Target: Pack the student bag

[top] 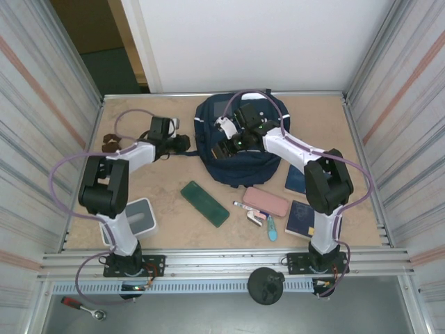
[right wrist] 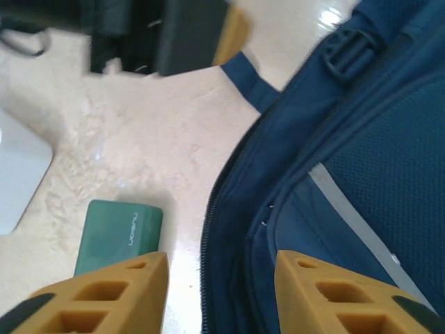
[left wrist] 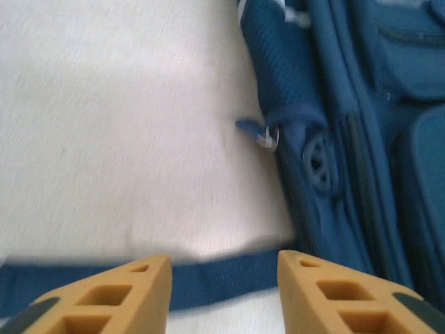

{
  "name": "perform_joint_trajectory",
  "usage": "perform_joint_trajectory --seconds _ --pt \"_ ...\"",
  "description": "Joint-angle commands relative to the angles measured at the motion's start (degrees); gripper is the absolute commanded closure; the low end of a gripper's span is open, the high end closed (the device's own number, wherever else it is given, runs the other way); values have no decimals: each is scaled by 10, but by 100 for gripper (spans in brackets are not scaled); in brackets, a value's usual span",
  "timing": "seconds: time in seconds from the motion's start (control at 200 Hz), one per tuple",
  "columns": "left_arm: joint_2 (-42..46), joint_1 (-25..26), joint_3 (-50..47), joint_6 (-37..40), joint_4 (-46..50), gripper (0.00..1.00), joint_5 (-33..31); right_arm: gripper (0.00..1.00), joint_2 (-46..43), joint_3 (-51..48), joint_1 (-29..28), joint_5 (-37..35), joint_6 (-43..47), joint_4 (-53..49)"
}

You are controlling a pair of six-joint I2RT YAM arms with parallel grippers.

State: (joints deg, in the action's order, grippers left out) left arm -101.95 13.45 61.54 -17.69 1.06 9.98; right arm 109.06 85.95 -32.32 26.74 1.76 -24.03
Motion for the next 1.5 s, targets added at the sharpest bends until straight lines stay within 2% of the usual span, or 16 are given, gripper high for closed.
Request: perform_joint_trajectory --seconds 0.0,0.08,0.18,0.225,0.321,0.406,0.486,0.671,0.792,0.892,1.102,1.298,1.393,1.493 --pt "86 2 -52 -50 -35 48 28 44 -51 -40 17 -70 -36 -22" --pt "119 5 -92 -79 -57 43 58 39 -81 -82 55 -122 -77 -15" --pt "147 19 -114 -84 -56 40 61 36 -79 -94 91 -184 -98 -33" --pt "156 28 -117 -76 -44 39 55 30 -69 -88 92 -220 -89 -49" --pt "171 50 -117 -54 -12 36 32 26 -46 -72 74 -273 -41 -72" --pt "178 66 -122 -37 0 32 15 17 -36 -72 46 -268 23 -77" --pt "178 73 -120 -23 14 29 4 12 -23 -70 16 -276 66 -80" --pt "168 73 -107 -14 19 28 -1 8 12 -55 -33 -284 121 -70" --pt "161 73 -108 -16 14 28 0 8 47 -37 -43 -336 140 -70" --pt "157 73 -117 -20 8 28 2 18 69 -25 -49 -380 157 -65" --pt "152 76 -119 -28 4 28 4 68 49 -22 -54 -370 174 -33" --pt "173 90 -123 -32 15 28 -12 97 17 -27 -52 -359 181 -15" --pt "193 97 -128 -33 18 27 -16 100 -19 -45 -45 -344 170 2" --pt "218 99 -135 -36 21 27 -11 100 -63 -71 -24 -287 135 22"
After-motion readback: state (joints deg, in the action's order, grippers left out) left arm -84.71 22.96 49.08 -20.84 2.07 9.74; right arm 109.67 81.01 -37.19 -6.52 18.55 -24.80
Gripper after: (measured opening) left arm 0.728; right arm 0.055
